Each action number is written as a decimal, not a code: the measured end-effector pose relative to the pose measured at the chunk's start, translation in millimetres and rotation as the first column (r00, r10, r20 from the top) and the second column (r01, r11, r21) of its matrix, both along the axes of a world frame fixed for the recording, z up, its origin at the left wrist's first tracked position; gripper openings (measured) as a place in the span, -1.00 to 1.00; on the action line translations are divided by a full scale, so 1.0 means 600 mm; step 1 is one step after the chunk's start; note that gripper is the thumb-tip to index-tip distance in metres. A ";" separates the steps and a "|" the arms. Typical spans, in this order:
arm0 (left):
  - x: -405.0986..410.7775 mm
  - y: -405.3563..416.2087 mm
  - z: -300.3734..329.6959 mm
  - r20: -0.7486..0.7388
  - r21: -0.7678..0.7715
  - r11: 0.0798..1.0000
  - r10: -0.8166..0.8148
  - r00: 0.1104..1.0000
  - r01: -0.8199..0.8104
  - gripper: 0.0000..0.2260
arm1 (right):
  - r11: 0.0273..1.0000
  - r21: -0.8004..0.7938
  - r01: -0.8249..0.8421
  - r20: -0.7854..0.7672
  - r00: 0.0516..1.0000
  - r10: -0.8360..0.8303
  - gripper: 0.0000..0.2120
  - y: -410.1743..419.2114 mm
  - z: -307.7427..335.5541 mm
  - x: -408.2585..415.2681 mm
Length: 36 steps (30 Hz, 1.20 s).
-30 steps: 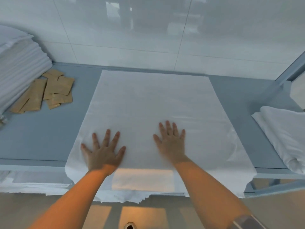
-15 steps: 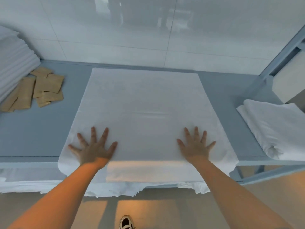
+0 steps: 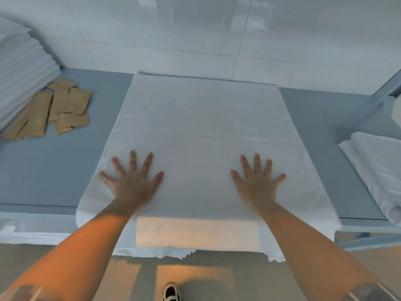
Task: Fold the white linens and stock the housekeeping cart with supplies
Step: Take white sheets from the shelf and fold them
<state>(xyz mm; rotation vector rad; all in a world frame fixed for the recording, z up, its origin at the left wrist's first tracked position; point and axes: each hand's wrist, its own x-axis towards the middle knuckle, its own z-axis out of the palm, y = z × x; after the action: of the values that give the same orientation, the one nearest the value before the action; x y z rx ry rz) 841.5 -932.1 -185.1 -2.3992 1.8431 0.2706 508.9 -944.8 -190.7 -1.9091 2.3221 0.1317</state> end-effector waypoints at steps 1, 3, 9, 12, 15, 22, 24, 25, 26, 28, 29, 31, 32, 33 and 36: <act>-0.002 -0.006 0.000 0.002 -0.003 1.000 0.000 1.000 0.000 -0.34 | 1.000 0.003 0.003 0.001 1.000 -0.003 -0.36 -0.007 0.000 -0.001; -0.003 -0.023 0.000 0.002 -0.012 1.000 0.001 1.000 -0.001 -0.34 | 1.000 0.004 0.009 0.004 1.000 -0.009 -0.36 -0.026 -0.003 -0.001; -0.003 -0.069 0.002 -0.013 -0.036 0.999 0.004 1.000 -0.005 -0.33 | 0.997 0.070 0.016 -0.002 1.000 -0.016 -0.38 -0.087 0.009 -0.001; -0.001 -0.076 0.000 -0.017 -0.059 0.998 0.002 1.000 -0.003 -0.32 | 0.998 0.050 0.031 0.048 0.998 -0.033 -0.43 -0.101 0.021 0.046; 0.002 -0.077 -0.002 -0.020 -0.068 0.998 0.004 1.000 -0.005 -0.31 | 0.965 -0.152 -0.215 0.068 0.971 0.227 -0.46 -0.057 0.018 0.179; 0.006 -0.075 -0.002 -0.025 -0.055 0.998 -0.003 1.000 0.002 -0.31 | 0.943 -0.121 -0.311 0.058 0.946 0.319 -0.38 0.020 -0.004 0.187; 0.009 -0.076 -0.003 -0.037 -0.052 0.999 -0.010 0.999 0.008 -0.32 | 0.973 -0.112 -0.201 0.027 0.978 0.205 -0.37 0.021 -0.006 0.093; 0.009 -0.077 -0.003 -0.037 -0.050 0.999 -0.018 0.999 0.016 -0.34 | 0.985 -0.096 -0.142 0.014 0.989 0.144 -0.38 0.024 -0.005 0.047; 0.010 -0.078 -0.001 -0.038 -0.052 0.998 -0.038 0.999 0.036 -0.36 | 0.993 -0.077 -0.090 0.007 0.996 0.091 -0.39 0.027 -0.002 0.005; 0.011 -0.074 0.010 -0.079 -0.085 0.991 -0.111 0.991 0.104 -0.44 | 0.999 -0.030 -0.022 0.012 1.000 0.022 -0.40 0.036 0.006 -0.062; 0.010 -0.064 0.016 -0.118 -0.134 0.983 -0.144 0.983 0.128 -0.50 | 1.000 -0.004 -0.005 0.017 1.000 0.005 -0.41 0.042 0.009 -0.085; 0.001 -0.036 0.024 -0.154 -0.241 0.962 -0.170 0.973 0.130 -0.56 | 1.000 0.023 0.015 0.014 1.000 -0.015 -0.42 0.054 0.013 -0.112; -0.008 -0.016 0.028 -0.154 -0.258 0.958 -0.166 0.974 0.123 -0.57 | 0.999 0.036 0.023 0.012 1.000 -0.024 -0.42 0.057 0.017 -0.119; -0.021 0.008 0.030 -0.147 -0.240 0.962 -0.169 0.975 0.131 -0.55 | 0.998 0.057 0.033 0.014 0.999 -0.034 -0.43 0.056 0.021 -0.121; -0.067 0.078 0.021 -0.124 -0.015 0.979 -0.203 0.971 0.202 -0.45 | 0.991 0.114 0.066 0.021 0.997 -0.069 -0.45 0.055 0.042 -0.099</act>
<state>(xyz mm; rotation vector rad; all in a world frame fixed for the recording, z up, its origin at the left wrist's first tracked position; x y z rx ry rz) 801.4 -885.6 -172.6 -2.2178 2.1234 0.4076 449.2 -911.6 -165.2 -1.7674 2.3072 0.2265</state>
